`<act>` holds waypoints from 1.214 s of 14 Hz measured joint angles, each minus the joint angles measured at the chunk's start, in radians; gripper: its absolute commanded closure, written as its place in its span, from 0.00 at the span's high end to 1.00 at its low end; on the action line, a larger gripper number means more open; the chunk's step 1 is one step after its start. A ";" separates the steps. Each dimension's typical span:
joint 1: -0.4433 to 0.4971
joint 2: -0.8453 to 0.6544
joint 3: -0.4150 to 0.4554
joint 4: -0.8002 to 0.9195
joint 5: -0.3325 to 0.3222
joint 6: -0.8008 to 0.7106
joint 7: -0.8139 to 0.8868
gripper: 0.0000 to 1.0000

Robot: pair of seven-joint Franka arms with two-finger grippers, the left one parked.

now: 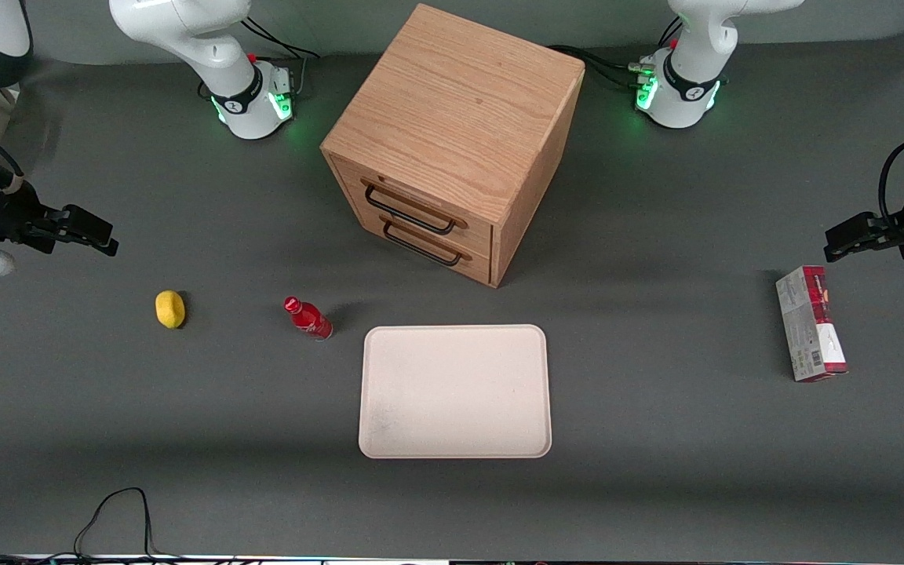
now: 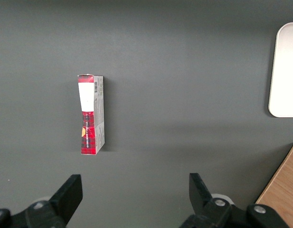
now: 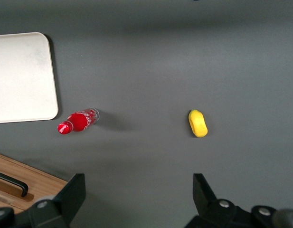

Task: Place coke bottle on tray
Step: 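Move the right gripper down over the red Coca-Cola bottle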

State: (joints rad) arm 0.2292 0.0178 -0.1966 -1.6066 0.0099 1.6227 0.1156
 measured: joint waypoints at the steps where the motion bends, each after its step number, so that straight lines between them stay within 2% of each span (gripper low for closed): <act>1: 0.003 0.002 0.003 0.000 0.000 0.000 0.000 1.00; 4: 0.006 0.009 0.013 -0.002 0.001 0.000 0.000 1.00; 7: 0.010 0.039 0.069 -0.021 0.010 0.042 0.023 1.00; 11: 0.019 0.097 0.173 -0.160 0.082 0.298 0.140 1.00; 14: 0.022 0.119 0.229 -0.320 0.083 0.509 0.181 1.00; 17: 0.022 0.120 0.244 -0.468 0.073 0.672 0.181 1.00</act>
State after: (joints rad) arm 0.2508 0.1379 0.0477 -2.0744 0.0833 2.2950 0.2971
